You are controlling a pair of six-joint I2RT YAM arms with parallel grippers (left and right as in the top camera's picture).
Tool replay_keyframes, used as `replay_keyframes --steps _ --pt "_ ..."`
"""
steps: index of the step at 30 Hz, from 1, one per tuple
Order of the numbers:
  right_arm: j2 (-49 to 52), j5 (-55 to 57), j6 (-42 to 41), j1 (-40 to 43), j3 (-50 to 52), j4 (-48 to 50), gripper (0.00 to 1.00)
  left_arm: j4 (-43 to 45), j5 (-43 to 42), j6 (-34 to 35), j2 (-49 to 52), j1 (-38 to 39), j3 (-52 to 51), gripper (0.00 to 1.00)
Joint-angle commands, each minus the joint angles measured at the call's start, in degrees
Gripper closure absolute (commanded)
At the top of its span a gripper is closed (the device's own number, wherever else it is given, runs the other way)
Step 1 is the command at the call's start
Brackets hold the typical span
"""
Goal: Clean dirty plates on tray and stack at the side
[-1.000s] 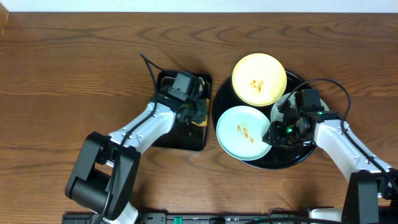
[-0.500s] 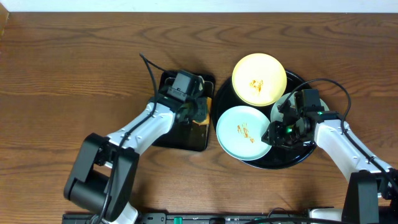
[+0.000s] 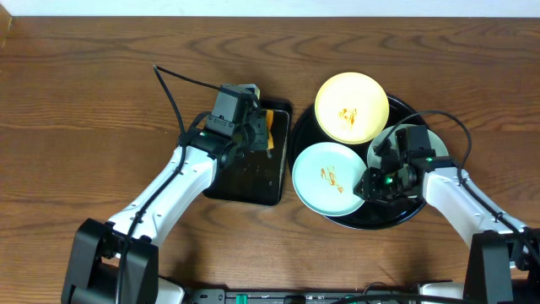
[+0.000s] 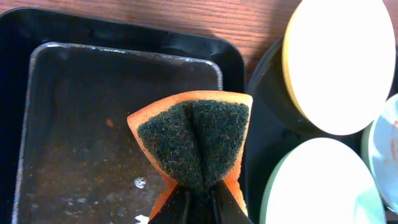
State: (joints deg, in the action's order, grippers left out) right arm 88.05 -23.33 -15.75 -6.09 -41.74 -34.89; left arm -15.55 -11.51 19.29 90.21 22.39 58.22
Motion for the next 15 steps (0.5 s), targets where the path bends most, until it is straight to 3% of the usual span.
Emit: replay_keyframes --steps 1,6,15 --pt "0.09 0.57 -2.73 -0.7 1.53 0.5 0.66 -0.04 2.21 -1.7 -0.55 -0.09 1.18 0.92" --pt "0.09 3.82 -7.54 -0.72 2.97 1.11 0.77 -1.16 4.7 -2.29 -0.55 -0.09 1.16 0.92" --pt "0.09 3.78 -7.61 -0.72 3.19 3.34 0.96 -1.84 12.87 -2.29 -0.55 -0.09 1.16 0.92"
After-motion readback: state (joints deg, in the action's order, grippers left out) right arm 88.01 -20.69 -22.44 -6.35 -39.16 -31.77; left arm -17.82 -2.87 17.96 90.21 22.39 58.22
